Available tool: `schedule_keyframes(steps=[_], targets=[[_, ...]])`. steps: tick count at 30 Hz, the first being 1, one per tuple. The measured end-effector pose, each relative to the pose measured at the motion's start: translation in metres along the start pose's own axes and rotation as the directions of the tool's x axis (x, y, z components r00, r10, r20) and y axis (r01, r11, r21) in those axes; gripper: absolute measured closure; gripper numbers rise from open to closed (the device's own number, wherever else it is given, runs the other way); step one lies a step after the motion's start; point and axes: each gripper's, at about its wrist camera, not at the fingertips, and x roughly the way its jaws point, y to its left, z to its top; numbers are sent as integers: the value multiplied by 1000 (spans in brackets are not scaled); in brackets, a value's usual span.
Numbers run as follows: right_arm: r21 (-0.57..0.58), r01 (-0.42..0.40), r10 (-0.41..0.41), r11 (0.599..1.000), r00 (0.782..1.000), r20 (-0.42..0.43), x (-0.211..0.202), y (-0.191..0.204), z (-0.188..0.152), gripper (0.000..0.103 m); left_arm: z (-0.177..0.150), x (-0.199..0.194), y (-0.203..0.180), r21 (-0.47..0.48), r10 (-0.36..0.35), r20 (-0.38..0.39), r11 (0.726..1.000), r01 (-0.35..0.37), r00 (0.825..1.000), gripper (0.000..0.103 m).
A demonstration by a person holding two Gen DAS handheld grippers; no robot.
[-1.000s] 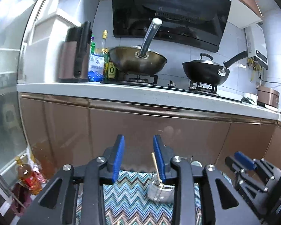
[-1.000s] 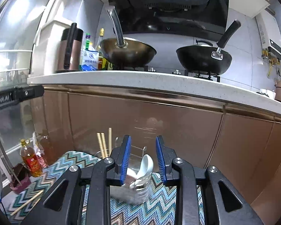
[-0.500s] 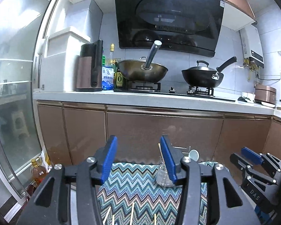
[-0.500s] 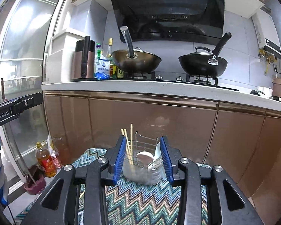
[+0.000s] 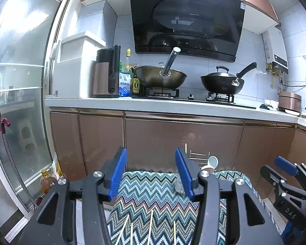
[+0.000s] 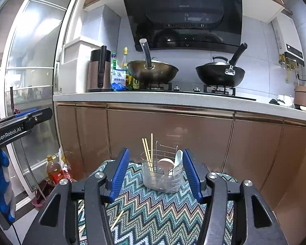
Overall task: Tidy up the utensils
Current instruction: 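Raise both open tools away from the wire holder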
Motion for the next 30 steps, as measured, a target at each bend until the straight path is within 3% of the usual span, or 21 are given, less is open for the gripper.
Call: schedule_keyframes(steps=[5,13,16,20,30], targets=[[3,-4,4,1000,1000,15,-14,0,2,49,-4,-7,4,-7,4,-2,1000,-4,1000,42],[1,1,-1,1000,1000,22,-24,7,2,48,-7,-21,12,-18,6,3,1000,-6,1000,41],[6,33,-33,999,999,17,-28,12,1,40,-6,-24,15,-26,15,-2,1000,-15,1000,41],[14,76,-76,997,997,8,-33,15,-1,34,-9,-25,15,-34,38,-20,999,-38,999,41],[6,124,-124,992,992,-6,-44,17,-6,29,-27,-17,7,-25,48,-91,998,-50,995,41]])
